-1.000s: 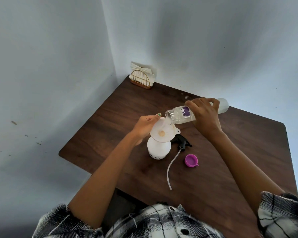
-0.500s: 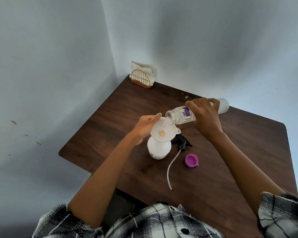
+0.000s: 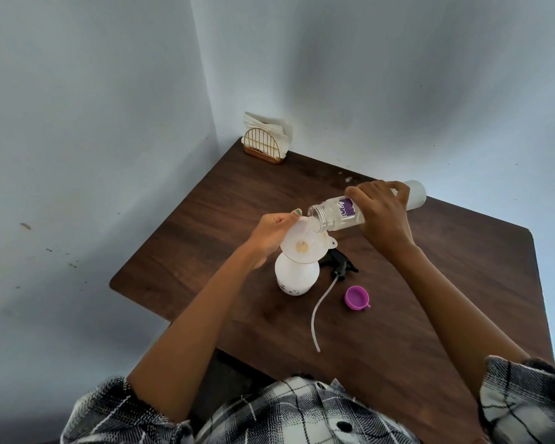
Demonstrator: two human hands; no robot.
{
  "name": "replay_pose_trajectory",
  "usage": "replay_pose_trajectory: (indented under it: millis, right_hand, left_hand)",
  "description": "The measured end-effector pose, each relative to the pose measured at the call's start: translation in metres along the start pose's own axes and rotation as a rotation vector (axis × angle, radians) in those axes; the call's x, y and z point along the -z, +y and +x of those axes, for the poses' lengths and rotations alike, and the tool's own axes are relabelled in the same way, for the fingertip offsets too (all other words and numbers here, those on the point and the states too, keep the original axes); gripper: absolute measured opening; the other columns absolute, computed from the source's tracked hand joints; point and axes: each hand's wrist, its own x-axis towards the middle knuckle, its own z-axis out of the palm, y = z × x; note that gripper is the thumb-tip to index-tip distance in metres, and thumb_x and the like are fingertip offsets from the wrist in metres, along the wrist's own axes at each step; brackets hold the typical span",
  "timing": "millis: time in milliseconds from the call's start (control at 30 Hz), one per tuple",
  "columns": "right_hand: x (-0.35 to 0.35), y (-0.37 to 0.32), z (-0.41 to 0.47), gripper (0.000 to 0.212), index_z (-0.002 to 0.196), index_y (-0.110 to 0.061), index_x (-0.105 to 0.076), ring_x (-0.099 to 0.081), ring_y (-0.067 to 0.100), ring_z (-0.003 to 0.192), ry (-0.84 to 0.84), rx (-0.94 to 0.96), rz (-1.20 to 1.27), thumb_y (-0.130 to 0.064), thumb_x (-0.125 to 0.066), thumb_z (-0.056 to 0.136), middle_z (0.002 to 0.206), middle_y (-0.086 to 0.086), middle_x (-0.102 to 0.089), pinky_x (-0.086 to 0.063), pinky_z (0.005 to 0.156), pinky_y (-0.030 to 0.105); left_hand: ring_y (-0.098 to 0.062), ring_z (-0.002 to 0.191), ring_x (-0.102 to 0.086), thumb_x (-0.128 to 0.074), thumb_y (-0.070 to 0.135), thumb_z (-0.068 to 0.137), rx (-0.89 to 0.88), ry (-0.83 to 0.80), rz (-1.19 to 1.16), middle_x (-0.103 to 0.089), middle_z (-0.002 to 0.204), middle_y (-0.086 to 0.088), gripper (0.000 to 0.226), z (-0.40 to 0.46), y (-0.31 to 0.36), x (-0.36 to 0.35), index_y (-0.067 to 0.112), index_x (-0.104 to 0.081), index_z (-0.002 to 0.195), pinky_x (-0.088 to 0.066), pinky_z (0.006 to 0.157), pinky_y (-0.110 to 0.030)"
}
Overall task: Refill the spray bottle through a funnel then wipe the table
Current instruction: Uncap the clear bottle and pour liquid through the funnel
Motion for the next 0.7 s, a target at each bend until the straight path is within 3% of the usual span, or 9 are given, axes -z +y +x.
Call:
replay_pose_trajectory:
  millis: [400,700]
  right_hand:
    - [-0.0009,0.0006,-0.0012,0.042,0.102,-0.017,-0.055,-0.060,0.029,0.092,0.016,-0.006,-0.003,-0.007,-0.078,0.067,0.096,0.006,-0.065,-0.033,0.086,0.046]
    - [-0.0014,-0.0007,-0.0011,0.048,0.103,-0.017,-0.056,-0.061,0.030,0.093,0.005,0.001,-0.010,-0.008,-0.081,0.064,0.098,0.007,-0.065,-0.037,0.085,0.049]
  left_hand:
    - [-0.018,0.084,-0.052,-0.047,0.043,0.096,0.008,0.006,0.018,-0.060,0.094,-0.007,0.046,-0.0005,0.0003,0.0004,0.001,-0.066,0.104,-0.042,0.069,-0.026]
    - [-0.012,0.082,-0.055,-0.047,0.042,0.096,0.009,0.000,0.002,-0.062,0.090,0.001,0.032,-0.0014,0.0007,0.0000,0.018,-0.067,0.090,-0.044,0.070,-0.023]
